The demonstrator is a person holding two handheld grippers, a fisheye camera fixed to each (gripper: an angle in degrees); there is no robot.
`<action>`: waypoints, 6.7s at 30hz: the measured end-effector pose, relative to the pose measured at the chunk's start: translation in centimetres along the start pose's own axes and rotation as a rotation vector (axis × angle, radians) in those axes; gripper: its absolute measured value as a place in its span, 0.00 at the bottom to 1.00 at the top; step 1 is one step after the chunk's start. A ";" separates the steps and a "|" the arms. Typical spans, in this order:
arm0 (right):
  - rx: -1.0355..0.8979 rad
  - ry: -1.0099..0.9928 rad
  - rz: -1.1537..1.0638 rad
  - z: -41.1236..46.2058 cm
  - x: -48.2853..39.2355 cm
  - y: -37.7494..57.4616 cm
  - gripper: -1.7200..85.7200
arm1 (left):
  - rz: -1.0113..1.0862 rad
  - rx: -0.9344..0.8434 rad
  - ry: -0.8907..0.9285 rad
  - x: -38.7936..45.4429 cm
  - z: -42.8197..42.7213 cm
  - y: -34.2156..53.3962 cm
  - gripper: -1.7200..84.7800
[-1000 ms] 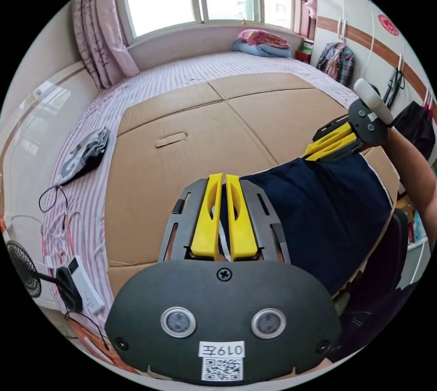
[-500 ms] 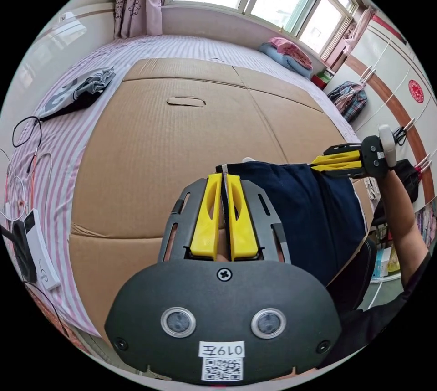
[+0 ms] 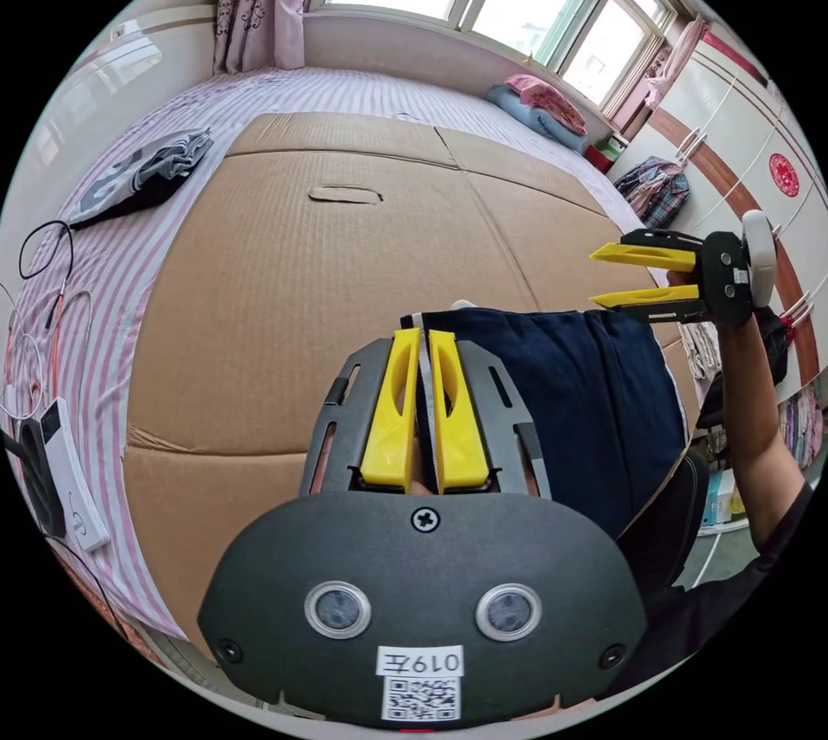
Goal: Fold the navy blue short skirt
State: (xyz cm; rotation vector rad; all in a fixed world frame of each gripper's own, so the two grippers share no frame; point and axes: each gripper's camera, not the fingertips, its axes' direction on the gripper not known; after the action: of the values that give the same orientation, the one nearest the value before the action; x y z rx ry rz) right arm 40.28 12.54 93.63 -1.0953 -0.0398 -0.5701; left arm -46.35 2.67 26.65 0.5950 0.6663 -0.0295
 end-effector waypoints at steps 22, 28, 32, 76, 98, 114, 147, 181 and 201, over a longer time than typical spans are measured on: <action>-0.009 1.152 -0.006 5.2 -21.8 -3.9 0.09 | -0.002 0.047 -0.049 -0.2 3.3 3.5 0.03; 0.098 1.033 0.019 4.6 -22.5 -2.2 0.01 | -0.019 0.063 -0.039 -0.5 4.2 4.2 0.03; 0.174 0.908 0.084 4.1 -21.2 -0.9 0.01 | -0.025 0.066 -0.041 -0.7 4.9 4.6 0.03; 0.181 -0.306 0.079 0.3 10.3 9.3 0.02 | -0.106 -0.054 0.214 -7.0 13.2 5.2 0.07; 0.224 -0.267 0.160 -9.5 14.1 13.1 0.08 | -0.112 -0.055 0.074 -4.9 10.3 4.1 0.03; 0.076 -0.259 0.285 -12.9 15.5 26.7 0.08 | -0.053 0.177 0.095 -0.1 2.9 2.8 0.03; 0.117 -0.235 0.359 -23.8 16.5 32.8 0.01 | -0.007 0.162 0.083 7.5 -0.6 -3.8 0.04; 0.124 -0.262 0.513 -27.2 25.7 51.5 0.09 | 0.272 -0.067 0.232 37.6 9.3 -14.6 0.09; 0.153 -0.497 0.684 -22.4 36.1 61.2 0.10 | 0.307 -0.054 0.194 43.4 7.9 -17.0 0.06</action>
State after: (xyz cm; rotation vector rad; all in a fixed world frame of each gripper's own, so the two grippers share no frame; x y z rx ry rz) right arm 93.55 -1.28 43.38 -1.0001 -0.1320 0.3194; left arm -11.03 -8.75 -2.59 0.6473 0.7548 0.3350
